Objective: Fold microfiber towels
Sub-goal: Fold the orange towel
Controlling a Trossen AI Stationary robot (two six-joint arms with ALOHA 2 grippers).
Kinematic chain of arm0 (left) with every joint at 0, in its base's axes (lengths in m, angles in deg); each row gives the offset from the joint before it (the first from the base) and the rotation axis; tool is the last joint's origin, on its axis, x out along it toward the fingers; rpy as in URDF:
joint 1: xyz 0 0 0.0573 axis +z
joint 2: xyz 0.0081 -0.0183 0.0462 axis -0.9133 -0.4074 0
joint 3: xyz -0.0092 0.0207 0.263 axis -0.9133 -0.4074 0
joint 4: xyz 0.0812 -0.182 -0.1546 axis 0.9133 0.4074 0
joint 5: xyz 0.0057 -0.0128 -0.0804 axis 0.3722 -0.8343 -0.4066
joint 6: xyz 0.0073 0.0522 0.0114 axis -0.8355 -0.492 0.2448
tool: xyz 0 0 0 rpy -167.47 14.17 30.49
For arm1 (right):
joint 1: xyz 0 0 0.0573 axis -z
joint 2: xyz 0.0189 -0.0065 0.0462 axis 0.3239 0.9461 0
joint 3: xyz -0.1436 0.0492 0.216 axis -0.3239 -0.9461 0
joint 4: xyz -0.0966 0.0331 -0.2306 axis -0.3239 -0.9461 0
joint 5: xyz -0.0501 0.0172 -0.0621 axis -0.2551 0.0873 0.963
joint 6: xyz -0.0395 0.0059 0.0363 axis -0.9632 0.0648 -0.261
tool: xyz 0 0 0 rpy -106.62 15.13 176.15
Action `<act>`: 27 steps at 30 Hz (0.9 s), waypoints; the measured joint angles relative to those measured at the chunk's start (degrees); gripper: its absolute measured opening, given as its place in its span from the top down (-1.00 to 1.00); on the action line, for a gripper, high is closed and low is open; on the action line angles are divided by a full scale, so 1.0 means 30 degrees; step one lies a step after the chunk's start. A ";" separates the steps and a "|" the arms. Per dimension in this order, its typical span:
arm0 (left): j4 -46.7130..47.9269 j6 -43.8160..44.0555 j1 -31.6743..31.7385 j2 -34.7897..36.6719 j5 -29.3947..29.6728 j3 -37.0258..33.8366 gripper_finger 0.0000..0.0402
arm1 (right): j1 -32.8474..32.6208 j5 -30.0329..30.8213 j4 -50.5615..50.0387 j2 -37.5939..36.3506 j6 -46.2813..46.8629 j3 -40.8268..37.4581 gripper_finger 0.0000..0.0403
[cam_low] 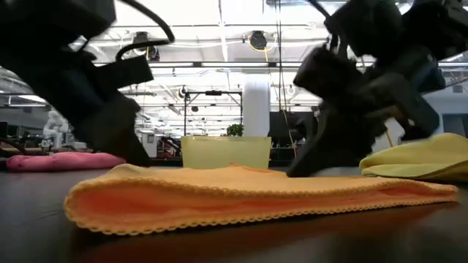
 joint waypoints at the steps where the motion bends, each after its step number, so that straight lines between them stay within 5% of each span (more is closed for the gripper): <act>1: 0.0145 -0.0315 0.0259 0.0000 0.0588 0.0000 0.97 | -0.0007 0.0015 -0.0338 0.0034 -0.0013 0.0047 1.00; 7: 0.0294 -0.1918 0.1344 0.0493 0.1798 0.0007 0.95 | -0.0212 0.1284 -0.2187 -0.1208 0.0027 -0.0034 1.00; 12: 0.0096 -0.1887 0.0599 0.1396 -0.0248 0.0007 0.98 | -0.1055 0.4854 -0.1572 -0.2687 -0.0109 0.0029 1.00; 17: -0.0257 -0.0771 -0.0549 0.0972 -0.3331 -0.0089 0.94 | -0.1548 0.3820 -0.1670 -0.2741 -0.0870 0.0000 1.00; 27: 0.0053 0.0235 0.0323 -0.0004 0.0264 -0.1421 0.94 | -0.1545 0.0950 -0.1630 -0.1502 -0.1001 -0.0204 1.00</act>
